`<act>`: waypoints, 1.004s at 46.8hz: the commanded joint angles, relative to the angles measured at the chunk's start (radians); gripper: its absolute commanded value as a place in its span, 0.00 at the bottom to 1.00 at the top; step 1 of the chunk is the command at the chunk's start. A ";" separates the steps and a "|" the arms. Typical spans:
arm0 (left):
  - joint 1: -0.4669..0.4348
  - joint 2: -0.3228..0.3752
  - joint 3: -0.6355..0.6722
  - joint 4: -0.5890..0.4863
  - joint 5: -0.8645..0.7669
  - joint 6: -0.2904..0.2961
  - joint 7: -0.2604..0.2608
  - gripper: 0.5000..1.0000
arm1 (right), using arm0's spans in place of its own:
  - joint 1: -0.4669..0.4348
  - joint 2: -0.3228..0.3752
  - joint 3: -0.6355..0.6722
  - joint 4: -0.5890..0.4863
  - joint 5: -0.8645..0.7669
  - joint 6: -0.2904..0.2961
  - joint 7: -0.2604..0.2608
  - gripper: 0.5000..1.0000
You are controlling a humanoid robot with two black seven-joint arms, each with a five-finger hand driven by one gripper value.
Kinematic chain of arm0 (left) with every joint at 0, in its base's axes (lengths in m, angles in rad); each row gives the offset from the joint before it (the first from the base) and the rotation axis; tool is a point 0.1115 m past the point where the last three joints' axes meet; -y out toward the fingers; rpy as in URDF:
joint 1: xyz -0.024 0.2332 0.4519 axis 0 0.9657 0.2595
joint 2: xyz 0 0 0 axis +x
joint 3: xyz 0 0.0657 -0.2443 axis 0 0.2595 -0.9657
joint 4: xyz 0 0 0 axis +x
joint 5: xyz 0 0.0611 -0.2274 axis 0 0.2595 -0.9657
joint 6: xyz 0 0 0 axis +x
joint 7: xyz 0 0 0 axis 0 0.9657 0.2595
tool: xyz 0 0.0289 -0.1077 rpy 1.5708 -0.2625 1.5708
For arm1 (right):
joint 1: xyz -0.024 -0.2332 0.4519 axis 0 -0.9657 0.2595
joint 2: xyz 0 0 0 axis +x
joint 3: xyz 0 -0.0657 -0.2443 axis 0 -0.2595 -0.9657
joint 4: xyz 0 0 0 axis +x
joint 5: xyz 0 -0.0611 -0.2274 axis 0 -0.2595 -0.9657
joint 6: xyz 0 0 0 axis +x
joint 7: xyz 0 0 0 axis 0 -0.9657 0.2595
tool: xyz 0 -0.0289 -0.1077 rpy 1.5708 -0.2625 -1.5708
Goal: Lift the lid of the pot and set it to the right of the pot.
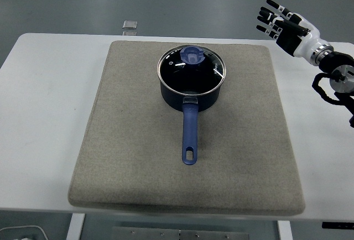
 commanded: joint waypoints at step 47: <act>-0.002 0.000 0.000 0.005 0.000 0.002 0.000 1.00 | 0.002 -0.014 -0.006 0.005 -0.020 0.048 0.002 0.85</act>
